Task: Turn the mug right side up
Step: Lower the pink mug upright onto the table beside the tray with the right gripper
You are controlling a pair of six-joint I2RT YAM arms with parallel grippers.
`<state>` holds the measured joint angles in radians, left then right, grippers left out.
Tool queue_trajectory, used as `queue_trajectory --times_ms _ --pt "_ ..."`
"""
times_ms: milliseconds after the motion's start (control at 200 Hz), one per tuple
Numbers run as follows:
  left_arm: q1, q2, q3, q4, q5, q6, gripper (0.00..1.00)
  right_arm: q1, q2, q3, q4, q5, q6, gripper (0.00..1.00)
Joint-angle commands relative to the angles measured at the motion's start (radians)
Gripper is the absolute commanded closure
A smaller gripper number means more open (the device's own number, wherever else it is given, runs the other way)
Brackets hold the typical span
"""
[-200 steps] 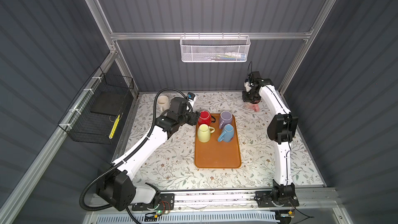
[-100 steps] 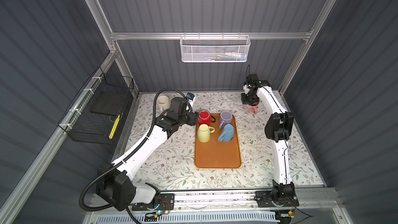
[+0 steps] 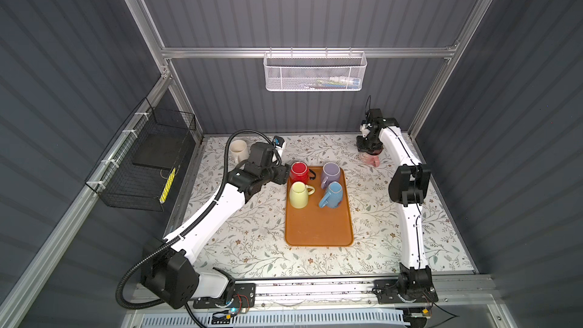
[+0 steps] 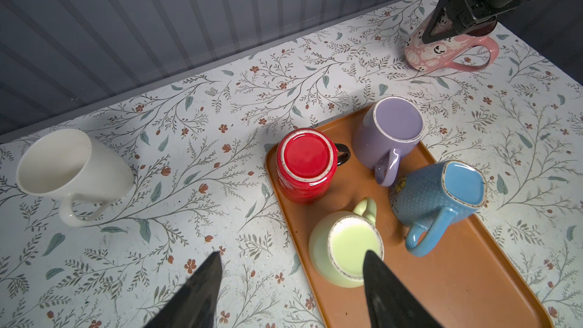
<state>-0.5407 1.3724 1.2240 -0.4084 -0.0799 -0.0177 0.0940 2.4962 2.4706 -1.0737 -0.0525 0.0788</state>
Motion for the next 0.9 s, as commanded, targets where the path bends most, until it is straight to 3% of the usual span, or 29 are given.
queue_trajectory --times_ms 0,625,895 --pt "-0.004 -0.023 0.011 -0.019 -0.012 0.010 0.29 0.000 0.020 0.055 0.014 0.006 0.004 1.00" --pt "-0.003 -0.025 0.006 -0.027 -0.021 0.008 0.29 -0.002 0.064 0.085 0.013 0.013 0.007 1.00" --pt "-0.004 -0.025 0.003 -0.026 -0.021 0.008 0.29 -0.004 0.065 0.087 0.020 0.013 0.009 0.84"
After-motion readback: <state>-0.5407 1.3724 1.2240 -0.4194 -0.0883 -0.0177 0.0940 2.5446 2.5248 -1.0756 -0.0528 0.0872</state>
